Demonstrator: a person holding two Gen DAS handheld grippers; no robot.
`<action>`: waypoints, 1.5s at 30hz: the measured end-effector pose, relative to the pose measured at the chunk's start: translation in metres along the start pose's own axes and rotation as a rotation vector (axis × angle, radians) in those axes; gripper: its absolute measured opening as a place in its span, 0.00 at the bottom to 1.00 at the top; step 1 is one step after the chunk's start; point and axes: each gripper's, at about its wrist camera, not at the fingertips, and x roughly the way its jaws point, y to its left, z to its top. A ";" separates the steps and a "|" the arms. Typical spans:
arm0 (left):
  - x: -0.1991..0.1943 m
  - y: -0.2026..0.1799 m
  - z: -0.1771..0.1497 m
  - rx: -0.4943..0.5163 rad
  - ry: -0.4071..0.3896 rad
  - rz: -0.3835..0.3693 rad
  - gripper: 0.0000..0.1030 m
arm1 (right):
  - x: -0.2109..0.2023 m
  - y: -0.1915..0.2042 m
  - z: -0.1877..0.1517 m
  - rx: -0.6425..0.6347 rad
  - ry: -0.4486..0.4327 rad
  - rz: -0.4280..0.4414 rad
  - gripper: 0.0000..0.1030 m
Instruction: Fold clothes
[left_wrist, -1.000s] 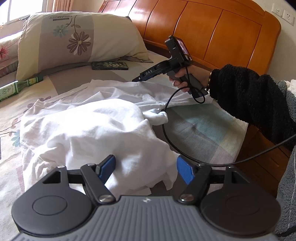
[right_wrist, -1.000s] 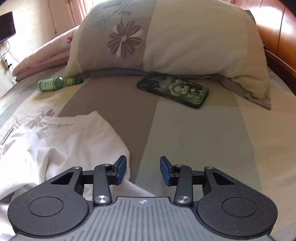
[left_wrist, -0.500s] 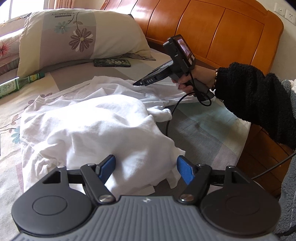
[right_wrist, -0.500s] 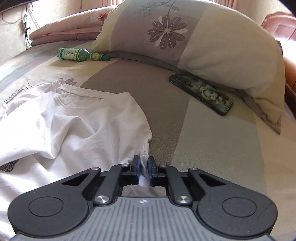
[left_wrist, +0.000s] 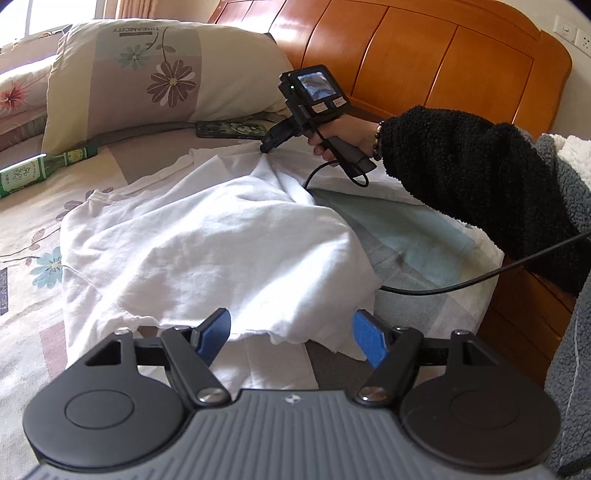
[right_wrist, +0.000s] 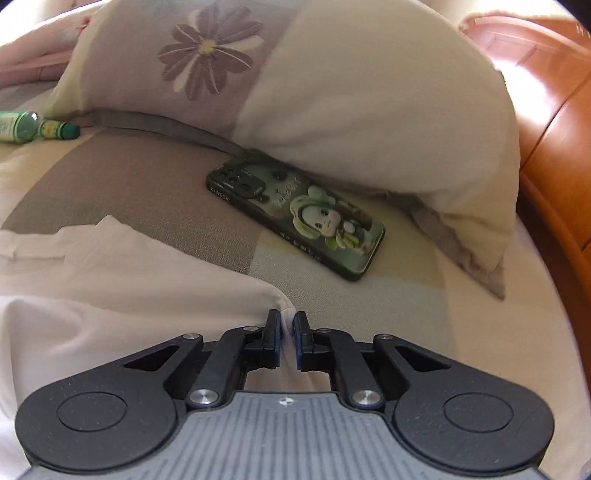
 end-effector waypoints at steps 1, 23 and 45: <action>-0.001 0.000 -0.001 0.000 -0.002 0.003 0.71 | -0.007 -0.004 -0.001 0.024 -0.007 0.032 0.14; -0.009 -0.011 -0.019 -0.020 0.040 0.046 0.71 | -0.188 -0.192 -0.192 0.446 0.000 -0.039 0.32; 0.008 -0.022 -0.007 0.017 0.065 0.048 0.71 | -0.163 -0.198 -0.174 0.326 0.000 -0.088 0.04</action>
